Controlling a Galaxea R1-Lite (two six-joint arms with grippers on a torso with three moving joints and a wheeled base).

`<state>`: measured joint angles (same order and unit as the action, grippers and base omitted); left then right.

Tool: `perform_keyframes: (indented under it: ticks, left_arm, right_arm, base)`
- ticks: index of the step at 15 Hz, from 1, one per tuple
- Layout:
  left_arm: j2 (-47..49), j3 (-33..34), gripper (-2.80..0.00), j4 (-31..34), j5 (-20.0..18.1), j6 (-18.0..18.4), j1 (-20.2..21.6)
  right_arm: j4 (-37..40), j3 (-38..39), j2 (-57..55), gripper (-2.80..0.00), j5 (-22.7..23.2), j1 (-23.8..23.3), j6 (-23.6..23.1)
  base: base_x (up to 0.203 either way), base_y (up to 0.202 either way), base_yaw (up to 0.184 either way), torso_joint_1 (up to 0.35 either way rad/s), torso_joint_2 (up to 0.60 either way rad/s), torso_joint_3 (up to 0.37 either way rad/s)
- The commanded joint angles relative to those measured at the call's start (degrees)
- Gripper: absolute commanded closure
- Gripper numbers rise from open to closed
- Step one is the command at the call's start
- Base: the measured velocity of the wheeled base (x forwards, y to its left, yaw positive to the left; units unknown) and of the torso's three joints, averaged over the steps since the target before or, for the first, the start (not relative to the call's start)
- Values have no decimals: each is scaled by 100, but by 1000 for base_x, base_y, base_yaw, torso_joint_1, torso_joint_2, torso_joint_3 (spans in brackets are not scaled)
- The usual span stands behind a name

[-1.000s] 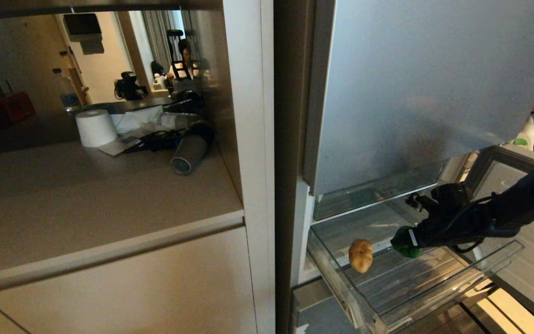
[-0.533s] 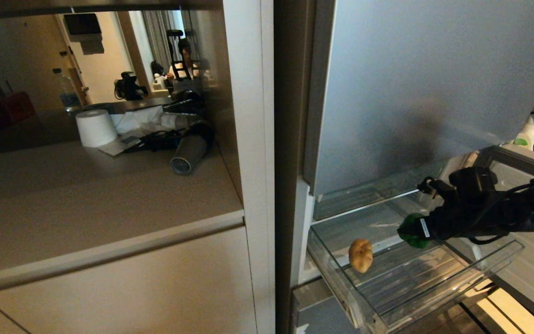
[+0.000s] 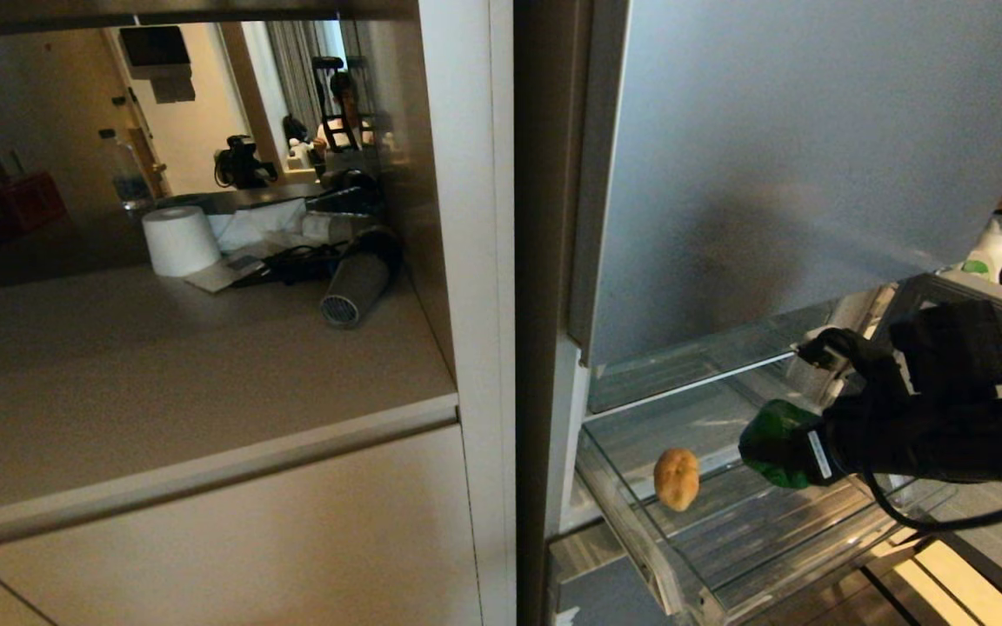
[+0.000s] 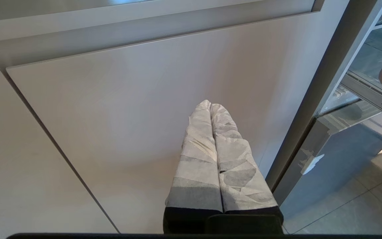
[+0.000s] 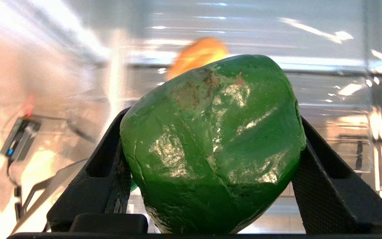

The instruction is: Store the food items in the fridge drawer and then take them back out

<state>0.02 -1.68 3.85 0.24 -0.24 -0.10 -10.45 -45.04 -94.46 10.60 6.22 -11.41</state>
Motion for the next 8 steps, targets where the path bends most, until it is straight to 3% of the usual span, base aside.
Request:
perform_keyframes:
  ticks: [1, 8]
  left_arm:
    - [-2, 1, 0, 1, 2, -2, 1]
    - [-2, 1, 0, 1, 2, -2, 1]
  right_arm:
    - [-10, 356, 745, 0, 6, 234, -4]
    - [-35, 1396, 2629, 0, 36, 355, 8]
  base:
    - [0, 0, 0, 0, 0, 0]
    - [0, 0, 0, 0, 0, 0]
